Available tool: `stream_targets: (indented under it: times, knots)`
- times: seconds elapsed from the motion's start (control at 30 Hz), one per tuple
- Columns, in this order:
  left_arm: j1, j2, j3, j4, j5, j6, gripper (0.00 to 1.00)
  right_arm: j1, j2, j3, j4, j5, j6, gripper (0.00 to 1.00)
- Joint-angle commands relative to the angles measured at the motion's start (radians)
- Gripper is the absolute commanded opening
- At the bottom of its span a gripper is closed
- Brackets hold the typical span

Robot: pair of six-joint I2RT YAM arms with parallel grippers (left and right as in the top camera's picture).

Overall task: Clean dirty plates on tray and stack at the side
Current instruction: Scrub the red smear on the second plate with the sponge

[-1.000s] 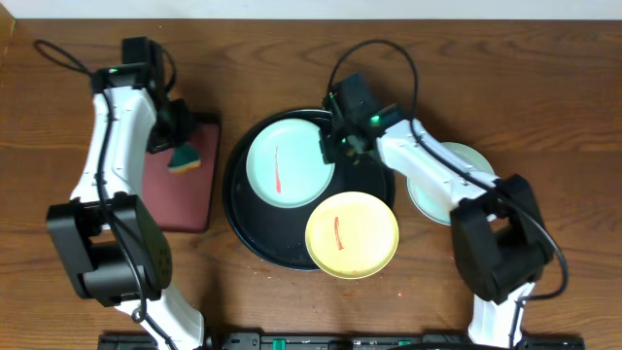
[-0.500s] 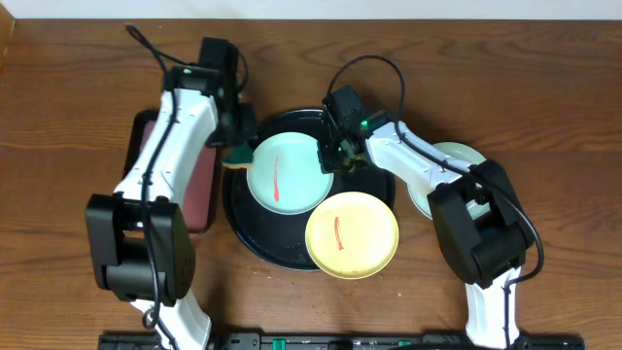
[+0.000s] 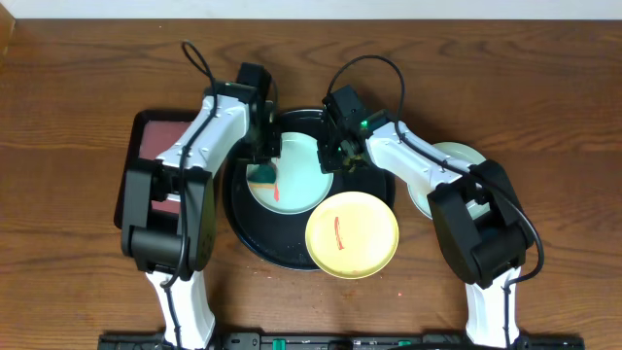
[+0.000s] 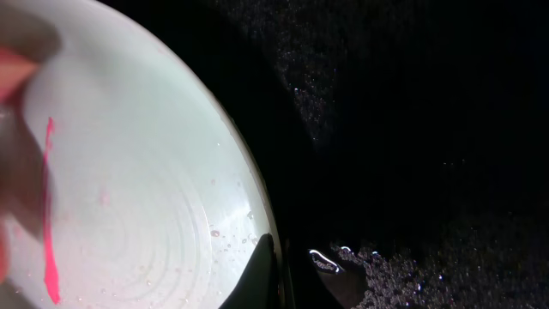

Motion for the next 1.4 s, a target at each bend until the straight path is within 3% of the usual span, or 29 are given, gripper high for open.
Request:
stream_targets:
  times: [0.0,0.27,0.37,0.53,0.7,0.83,0.93,1.13,1.2,1.37]
  knots:
    - [-0.026,0.037,-0.017,-0.015,0.021,0.015,0.07,-0.006,0.013,0.015,0.001,-0.008,0.013,0.01]
    - [-0.077,0.068,-0.062,-0.014,0.039,0.006,0.07,-0.009,0.013,0.015,0.001,-0.008,0.013,0.01]
    - [-0.102,0.068,-0.083,-0.01,0.099,0.056,0.08,-0.009,0.013,0.015,0.002,-0.008,0.013,0.01]
    - [-0.124,0.068,-0.104,0.082,0.048,0.05,0.08,-0.009,0.013,0.015,0.002,-0.008,0.013,0.01]
    - [-0.124,0.068,-0.104,0.115,-0.401,-0.359,0.07,-0.009,0.013,0.015,0.001,-0.008,0.013,0.01]
    - [-0.126,0.068,-0.104,0.074,-0.393,-0.431,0.07,-0.009,0.013,0.015,0.001,-0.008,0.013,0.01]
    - [-0.13,0.068,-0.104,0.029,-0.261,-0.352,0.08,-0.009,0.013,0.015,0.002,-0.008,0.013,0.01]
    - [-0.13,0.068,-0.104,0.003,0.27,0.127,0.07,-0.009,0.013,0.015,0.002,-0.008,0.013,0.01]
    - [-0.13,0.068,-0.104,0.008,0.332,0.171,0.07,-0.009,0.013,0.015,0.002,-0.008,0.013,0.01]
    - [-0.119,0.067,-0.089,0.058,0.331,0.172,0.07,-0.01,0.013,0.015,0.0,-0.008,0.013,0.01]
